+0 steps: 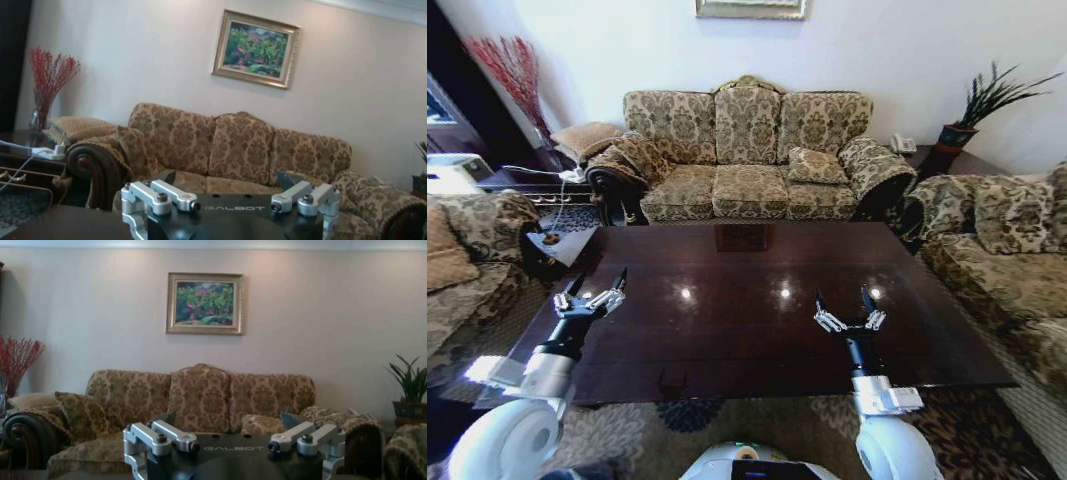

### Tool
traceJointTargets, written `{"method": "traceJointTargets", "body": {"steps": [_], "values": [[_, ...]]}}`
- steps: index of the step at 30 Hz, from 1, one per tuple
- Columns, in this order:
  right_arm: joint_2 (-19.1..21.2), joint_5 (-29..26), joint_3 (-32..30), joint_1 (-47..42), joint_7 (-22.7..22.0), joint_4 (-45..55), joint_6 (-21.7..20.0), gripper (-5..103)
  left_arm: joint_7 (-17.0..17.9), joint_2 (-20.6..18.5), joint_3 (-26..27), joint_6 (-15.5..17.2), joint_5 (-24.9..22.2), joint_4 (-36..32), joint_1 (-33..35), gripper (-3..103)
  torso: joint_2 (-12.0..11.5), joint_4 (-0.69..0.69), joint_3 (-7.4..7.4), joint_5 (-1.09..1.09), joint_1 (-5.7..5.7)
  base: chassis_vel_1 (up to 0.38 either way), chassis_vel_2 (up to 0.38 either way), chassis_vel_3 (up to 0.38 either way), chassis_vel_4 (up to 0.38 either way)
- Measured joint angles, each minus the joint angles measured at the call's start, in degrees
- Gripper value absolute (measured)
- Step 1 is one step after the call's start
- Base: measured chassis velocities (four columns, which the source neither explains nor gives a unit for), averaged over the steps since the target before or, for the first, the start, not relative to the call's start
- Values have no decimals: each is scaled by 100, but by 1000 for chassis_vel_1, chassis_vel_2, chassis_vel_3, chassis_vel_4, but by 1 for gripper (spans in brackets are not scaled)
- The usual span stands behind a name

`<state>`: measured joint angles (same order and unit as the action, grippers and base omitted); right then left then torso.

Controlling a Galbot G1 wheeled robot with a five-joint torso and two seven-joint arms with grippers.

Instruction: Move to the front of the table and place the trash on the table into the trash bin.

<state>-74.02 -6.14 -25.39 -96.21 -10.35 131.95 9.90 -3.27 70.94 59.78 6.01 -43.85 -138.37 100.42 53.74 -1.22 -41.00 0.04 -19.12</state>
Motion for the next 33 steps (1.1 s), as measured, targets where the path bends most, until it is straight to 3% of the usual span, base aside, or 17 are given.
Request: {"method": "traceJointTargets", "body": {"steps": [6, 8, 21, 33], "values": [[0, -3, -2, 1, 0, -2, -1, 100, -2, 0, 1, -1, 0, 2, 0, 100, -82, 2, 43, -2, 35, -47, -55, 45, 43], [-2, -4, 1, 1, 0, -3, -2, 100, 2, -2, 3, -1, 0, 7, -1, 100, -165, 2, 91, -11, 70, 55, 67, 5, -12], [-1, -7, 0, 2, 1, -4, -3, 100, 3, -1, 4, -2, 0, 8, 0, 100, -466, 0, 267, -5, 197, 60, 63, 35, 32], [-1, -7, 0, 2, 1, -4, -4, 100, 1, -1, 3, -2, 0, 9, 0, 100, -383, 1, 222, -3, 161, 0, 0, 0, 0]]}}
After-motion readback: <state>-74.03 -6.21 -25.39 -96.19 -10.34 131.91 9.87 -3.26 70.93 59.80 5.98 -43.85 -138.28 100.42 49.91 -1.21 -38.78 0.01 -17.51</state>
